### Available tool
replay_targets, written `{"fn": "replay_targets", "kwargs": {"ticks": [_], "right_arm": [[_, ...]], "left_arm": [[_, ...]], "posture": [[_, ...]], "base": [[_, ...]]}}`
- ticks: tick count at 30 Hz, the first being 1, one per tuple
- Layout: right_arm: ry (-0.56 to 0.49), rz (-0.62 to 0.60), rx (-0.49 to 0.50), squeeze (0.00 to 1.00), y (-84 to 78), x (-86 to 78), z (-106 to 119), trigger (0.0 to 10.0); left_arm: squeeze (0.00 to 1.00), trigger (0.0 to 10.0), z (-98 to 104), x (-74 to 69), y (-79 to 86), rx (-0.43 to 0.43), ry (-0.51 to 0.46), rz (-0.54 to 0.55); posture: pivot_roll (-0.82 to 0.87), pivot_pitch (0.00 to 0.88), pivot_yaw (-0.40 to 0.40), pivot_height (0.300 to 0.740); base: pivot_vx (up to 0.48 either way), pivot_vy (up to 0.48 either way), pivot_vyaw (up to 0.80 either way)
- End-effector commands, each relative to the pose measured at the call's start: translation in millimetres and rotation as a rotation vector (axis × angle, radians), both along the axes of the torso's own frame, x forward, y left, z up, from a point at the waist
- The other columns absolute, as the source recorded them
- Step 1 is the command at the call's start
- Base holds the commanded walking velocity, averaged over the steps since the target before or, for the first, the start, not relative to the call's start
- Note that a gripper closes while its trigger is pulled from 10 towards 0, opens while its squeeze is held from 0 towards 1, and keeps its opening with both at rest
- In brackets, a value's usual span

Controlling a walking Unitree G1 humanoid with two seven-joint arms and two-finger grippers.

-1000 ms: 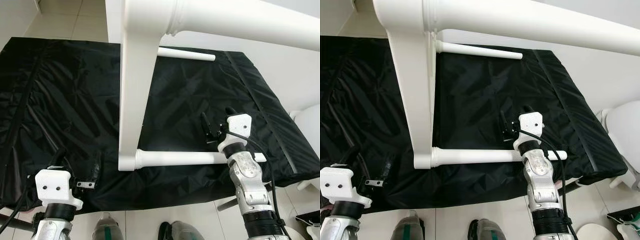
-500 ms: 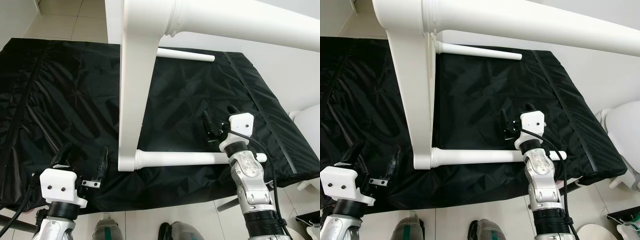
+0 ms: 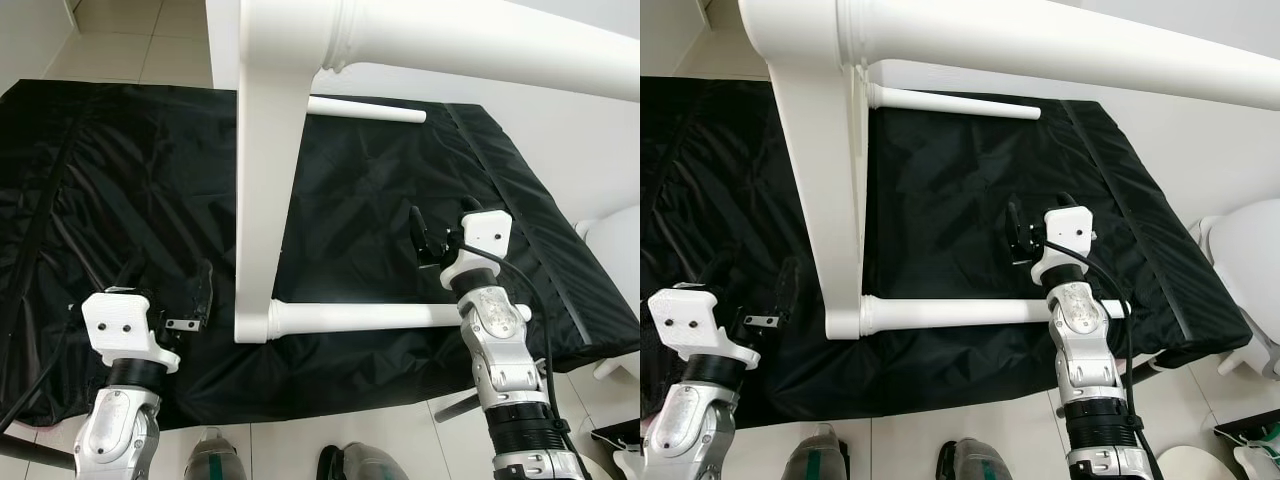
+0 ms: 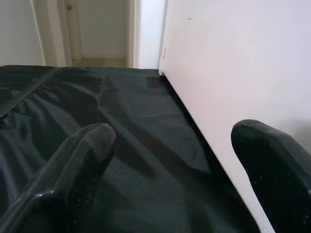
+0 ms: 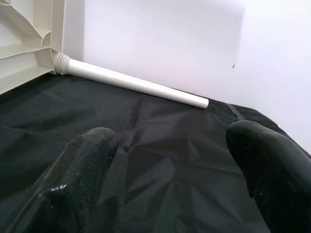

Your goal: Building children table

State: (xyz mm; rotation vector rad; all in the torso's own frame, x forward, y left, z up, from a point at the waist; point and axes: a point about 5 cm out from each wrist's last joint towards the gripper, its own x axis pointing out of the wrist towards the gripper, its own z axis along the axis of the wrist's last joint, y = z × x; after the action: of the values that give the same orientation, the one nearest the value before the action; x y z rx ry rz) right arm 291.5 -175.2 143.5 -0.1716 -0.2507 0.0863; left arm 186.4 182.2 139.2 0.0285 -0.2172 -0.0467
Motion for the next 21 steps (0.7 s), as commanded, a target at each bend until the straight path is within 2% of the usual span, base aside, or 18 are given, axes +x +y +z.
{"fn": "replay_targets", "kwargs": {"ticks": [1, 21], "right_arm": [[0.016, -0.034, -0.007, 0.00, -7.4, -1.6, -5.2, 10.0], [0.019, -0.042, -0.002, 0.00, -5.6, -2.5, -7.7, 10.0]], "left_arm": [[0.00, 10.0, -4.3, -0.5, 0.8, -0.016, 0.027, 0.012], [0.00, 10.0, -5.1, 3.6, 1.9, -0.034, 0.053, 0.007]], "posture": [[0.11, 0.046, -0.066, 0.740], [0.10, 0.051, -0.060, 0.740]], "base": [[0.000, 0.000, 0.00], [0.000, 0.000, 0.00]]}}
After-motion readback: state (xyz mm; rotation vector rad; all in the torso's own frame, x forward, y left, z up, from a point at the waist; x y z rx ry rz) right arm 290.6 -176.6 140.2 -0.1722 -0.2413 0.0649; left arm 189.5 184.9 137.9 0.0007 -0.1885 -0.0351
